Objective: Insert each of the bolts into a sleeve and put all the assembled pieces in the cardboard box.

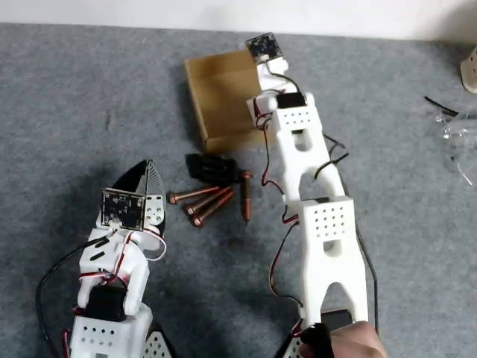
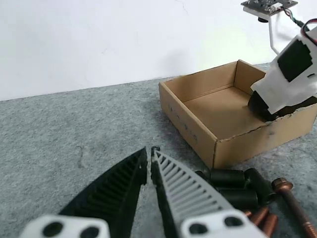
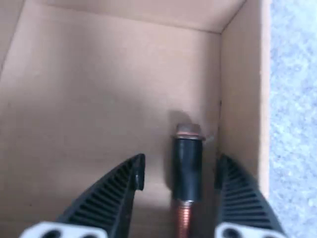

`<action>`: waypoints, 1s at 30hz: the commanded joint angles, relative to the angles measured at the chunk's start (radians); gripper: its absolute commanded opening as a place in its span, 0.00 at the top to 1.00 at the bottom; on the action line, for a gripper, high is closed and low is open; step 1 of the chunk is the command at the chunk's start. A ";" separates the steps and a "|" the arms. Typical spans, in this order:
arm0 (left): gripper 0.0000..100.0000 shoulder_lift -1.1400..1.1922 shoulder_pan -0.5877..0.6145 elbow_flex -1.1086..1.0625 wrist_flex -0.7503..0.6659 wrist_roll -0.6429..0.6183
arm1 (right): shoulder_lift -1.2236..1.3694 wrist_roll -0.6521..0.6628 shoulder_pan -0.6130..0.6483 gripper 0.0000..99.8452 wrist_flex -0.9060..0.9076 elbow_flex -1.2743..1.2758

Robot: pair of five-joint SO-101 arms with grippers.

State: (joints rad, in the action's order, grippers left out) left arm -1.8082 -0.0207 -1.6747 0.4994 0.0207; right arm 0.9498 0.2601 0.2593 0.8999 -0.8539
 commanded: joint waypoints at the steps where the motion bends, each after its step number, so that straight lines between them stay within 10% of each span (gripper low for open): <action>1: 0.96 -0.008 -0.018 -0.022 -0.021 0.002 | -0.041 -0.005 0.005 0.78 -0.002 -0.058; 19: 0.96 -0.008 -0.018 -0.022 -0.021 0.002 | -0.120 -0.006 0.064 0.78 0.862 -0.941; 30: 0.96 -0.008 -0.018 -0.022 -0.021 0.002 | -0.223 -0.163 0.064 0.78 0.866 -0.923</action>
State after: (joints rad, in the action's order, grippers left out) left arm -1.8082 -0.0207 -1.6747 0.4979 0.0207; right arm 0.8562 0.1204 0.3130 1.7423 -1.6456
